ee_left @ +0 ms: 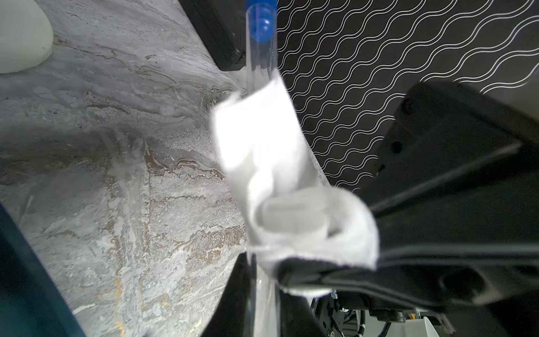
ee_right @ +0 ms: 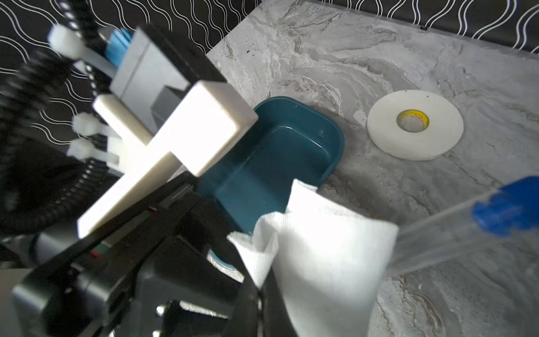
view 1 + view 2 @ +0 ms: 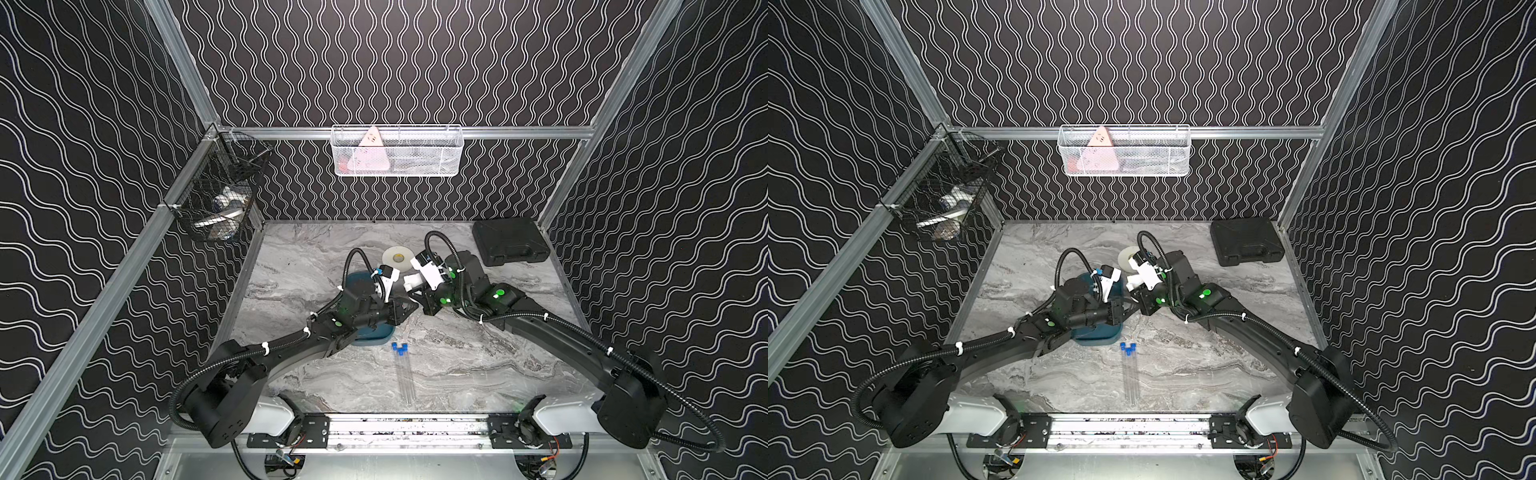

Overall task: Wipe the exteriors of test tubes
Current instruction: Wipe the dirt from the test tube.

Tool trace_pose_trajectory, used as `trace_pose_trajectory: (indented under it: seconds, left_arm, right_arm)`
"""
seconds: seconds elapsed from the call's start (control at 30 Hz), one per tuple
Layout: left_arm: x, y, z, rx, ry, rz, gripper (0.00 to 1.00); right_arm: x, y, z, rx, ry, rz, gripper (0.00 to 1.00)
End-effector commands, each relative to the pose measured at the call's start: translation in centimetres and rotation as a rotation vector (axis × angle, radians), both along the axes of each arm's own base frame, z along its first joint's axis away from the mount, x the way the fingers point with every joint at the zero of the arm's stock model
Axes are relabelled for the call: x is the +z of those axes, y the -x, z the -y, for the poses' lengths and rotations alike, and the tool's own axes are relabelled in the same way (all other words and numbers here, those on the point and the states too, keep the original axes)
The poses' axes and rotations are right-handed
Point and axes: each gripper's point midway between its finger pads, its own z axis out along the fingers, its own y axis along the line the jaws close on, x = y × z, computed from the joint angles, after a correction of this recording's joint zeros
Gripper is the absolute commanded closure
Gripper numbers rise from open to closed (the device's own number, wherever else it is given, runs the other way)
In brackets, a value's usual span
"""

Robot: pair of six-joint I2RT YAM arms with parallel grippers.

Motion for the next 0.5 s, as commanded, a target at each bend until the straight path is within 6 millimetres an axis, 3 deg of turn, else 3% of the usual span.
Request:
trace_pose_trajectory:
  seconds: [0.0, 0.1, 0.13, 0.3, 0.37, 0.47]
  left_arm:
    - [1.2, -0.2, 0.3, -0.008, 0.037, 0.027, 0.89]
    - [1.3, -0.2, 0.3, -0.009, 0.036, 0.030, 0.89]
    - [1.3, -0.2, 0.3, -0.008, 0.036, 0.029, 0.89]
    - [1.4, -0.1, 0.2, -0.008, 0.036, 0.031, 0.89]
    - [1.4, -0.1, 0.1, -0.005, 0.035, 0.030, 0.89]
    - [1.4, -0.1, 0.0, -0.002, 0.031, 0.033, 0.89]
  right_arm:
    - [-0.6, -0.7, -0.1, -0.025, 0.020, 0.002, 1.00]
    - [-1.8, -2.3, 1.1, -0.087, 0.105, 0.015, 1.00]
    - [-0.9, -3.4, 1.3, -0.110, 0.112, 0.031, 1.00]
    - [-0.3, -6.7, 3.9, -0.204, 0.141, 0.050, 1.00]
    - [0.0, -7.3, 4.5, -0.213, 0.136, 0.054, 1.00]
    - [0.2, -6.6, 4.1, -0.175, 0.118, 0.043, 1.00]
